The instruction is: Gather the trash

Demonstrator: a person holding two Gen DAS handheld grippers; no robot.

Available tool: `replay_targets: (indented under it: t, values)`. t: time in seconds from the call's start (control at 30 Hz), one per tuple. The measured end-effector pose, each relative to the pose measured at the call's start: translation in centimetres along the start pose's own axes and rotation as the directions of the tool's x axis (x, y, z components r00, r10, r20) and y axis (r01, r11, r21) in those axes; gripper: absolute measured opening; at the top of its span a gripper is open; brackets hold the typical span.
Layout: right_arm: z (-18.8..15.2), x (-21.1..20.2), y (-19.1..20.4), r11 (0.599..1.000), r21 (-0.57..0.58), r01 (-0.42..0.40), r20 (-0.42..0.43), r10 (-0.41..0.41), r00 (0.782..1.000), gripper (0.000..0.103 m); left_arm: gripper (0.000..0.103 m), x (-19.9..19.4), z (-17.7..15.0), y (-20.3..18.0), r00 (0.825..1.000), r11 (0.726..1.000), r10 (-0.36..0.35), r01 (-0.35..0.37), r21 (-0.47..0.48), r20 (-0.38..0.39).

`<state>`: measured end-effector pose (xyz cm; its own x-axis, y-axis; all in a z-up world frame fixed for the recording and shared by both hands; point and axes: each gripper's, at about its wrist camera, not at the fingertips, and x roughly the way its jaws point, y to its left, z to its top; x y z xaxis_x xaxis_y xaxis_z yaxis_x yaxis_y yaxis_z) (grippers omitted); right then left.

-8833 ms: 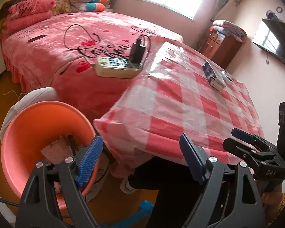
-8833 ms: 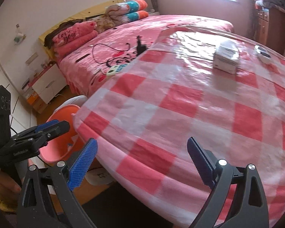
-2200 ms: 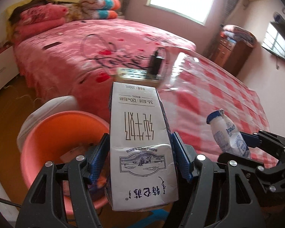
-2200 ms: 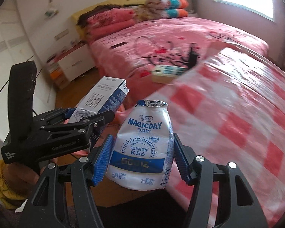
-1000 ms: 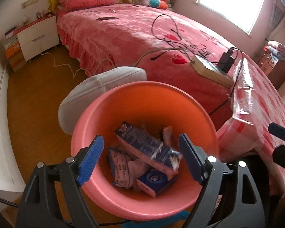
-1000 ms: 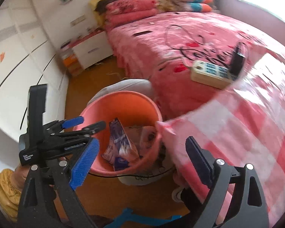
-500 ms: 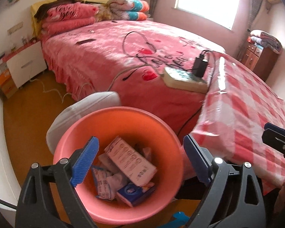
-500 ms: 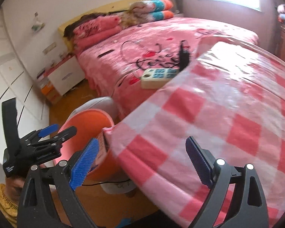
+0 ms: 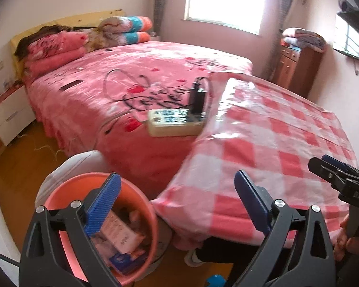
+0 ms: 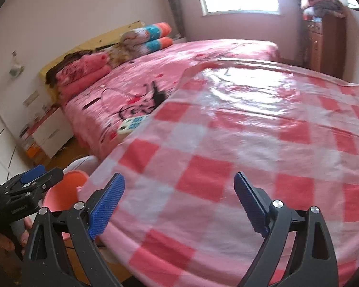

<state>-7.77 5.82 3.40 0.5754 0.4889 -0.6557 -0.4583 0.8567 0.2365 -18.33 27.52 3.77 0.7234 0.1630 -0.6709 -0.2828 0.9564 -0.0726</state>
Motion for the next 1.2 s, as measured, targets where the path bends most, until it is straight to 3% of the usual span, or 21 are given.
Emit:
replay_targets:
  t: [0.23, 0.73, 1.2]
  values:
    - [0.3, -1.7, -3.8, 0.993, 0.023, 0.113, 0.062, -0.114, 0.992, 0.091, 0.096, 0.7, 1.0, -4.7, 0.998, 0.996, -0.058, 0.057, 0.066, 0.004]
    - [0.0, -4.3, -10.3, 0.962, 0.106, 0.251, 0.105, -0.262, 0.959, 0.092, 0.097, 2.2, 1.6, -13.5, 0.989, 0.973, -0.15, 0.149, 0.175, -0.011]
    - [-0.5, -6.0, -14.9, 0.91, 0.145, 0.388, 0.123, -0.406, 0.906, 0.095, 0.097, 3.8, 2.1, -20.8, 0.981, 0.948, -0.19, 0.192, 0.254, -0.031]
